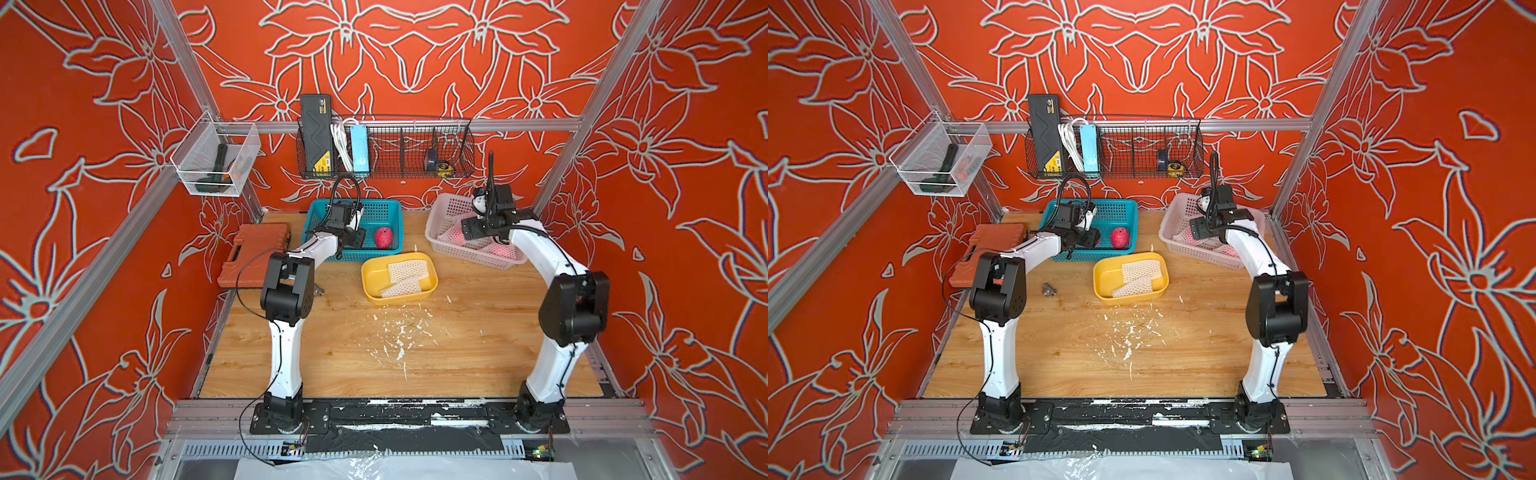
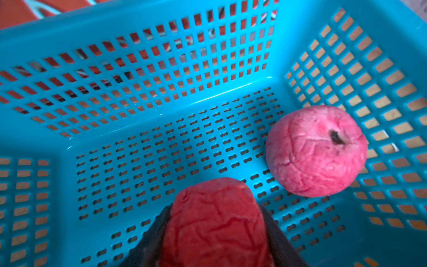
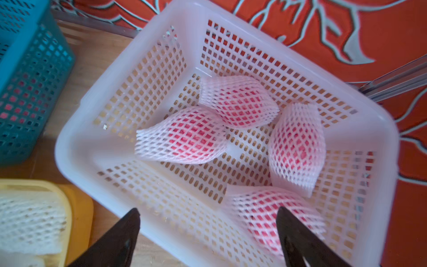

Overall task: Remove foam nets from apples
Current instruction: Place the apple in the basket.

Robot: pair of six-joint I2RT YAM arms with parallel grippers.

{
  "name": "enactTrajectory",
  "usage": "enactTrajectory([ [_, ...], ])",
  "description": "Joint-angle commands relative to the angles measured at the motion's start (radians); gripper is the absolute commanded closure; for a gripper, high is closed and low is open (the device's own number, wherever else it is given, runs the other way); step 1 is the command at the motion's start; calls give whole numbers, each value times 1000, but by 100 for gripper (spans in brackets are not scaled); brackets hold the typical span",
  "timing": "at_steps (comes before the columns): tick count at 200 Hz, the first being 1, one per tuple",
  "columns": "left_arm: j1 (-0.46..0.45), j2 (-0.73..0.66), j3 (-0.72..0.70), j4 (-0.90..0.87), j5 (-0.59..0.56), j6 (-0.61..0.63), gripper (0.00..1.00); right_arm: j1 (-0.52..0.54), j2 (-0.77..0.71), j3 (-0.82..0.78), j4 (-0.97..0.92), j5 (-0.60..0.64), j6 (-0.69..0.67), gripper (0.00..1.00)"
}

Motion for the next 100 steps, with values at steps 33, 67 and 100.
enactTrajectory([
  [33, 4, -44, -23, 38, 16, -8, 22, -23, 165, 262, -216, -92, 214, 9],
  [67, 3, -108, -70, 71, -2, -9, 14, -22, 159, 245, -184, -108, 381, 9],
  [100, 3, -189, -152, 128, 3, -24, 8, 6, 145, 209, -154, -55, 462, 2],
])
